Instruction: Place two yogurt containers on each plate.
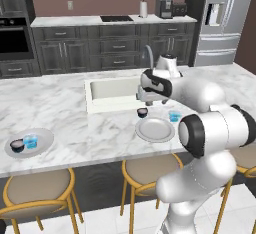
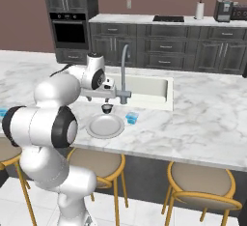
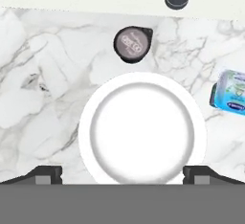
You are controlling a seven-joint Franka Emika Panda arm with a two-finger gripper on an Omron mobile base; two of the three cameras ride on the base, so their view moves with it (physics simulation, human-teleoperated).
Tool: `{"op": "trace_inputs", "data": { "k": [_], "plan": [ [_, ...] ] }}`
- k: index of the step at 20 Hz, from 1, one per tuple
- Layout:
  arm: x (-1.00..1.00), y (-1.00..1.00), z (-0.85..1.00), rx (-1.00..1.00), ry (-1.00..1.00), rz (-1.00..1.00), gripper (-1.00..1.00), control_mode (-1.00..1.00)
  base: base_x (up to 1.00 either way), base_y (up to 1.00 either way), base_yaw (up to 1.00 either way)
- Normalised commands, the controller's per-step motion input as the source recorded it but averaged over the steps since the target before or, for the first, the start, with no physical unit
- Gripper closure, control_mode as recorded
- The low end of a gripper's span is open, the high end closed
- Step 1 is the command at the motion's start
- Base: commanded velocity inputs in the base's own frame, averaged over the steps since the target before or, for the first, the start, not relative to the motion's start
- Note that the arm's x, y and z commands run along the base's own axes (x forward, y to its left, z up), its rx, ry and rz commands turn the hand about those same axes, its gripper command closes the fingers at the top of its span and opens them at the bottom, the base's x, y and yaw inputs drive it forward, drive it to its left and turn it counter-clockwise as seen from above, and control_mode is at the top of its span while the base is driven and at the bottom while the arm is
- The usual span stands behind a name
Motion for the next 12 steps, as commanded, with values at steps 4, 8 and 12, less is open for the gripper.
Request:
{"op": "trace_inputs", "data": {
  "k": [4, 8, 12],
  "plan": [
    [0.60, 0.00, -0.35, 0.00, 0.00, 0.00, -1.00, -1.00, 0.00, 0.00, 0.00],
    [0.56, 0.00, -0.38, 0.00, 0.00, 0.00, -1.00, -1.00, 0.00, 0.00, 0.00],
    [0.40, 0.00, -0.46, 0.00, 0.00, 0.00, -1.00, -1.00, 0.00, 0.00, 0.00]
  ]
}}
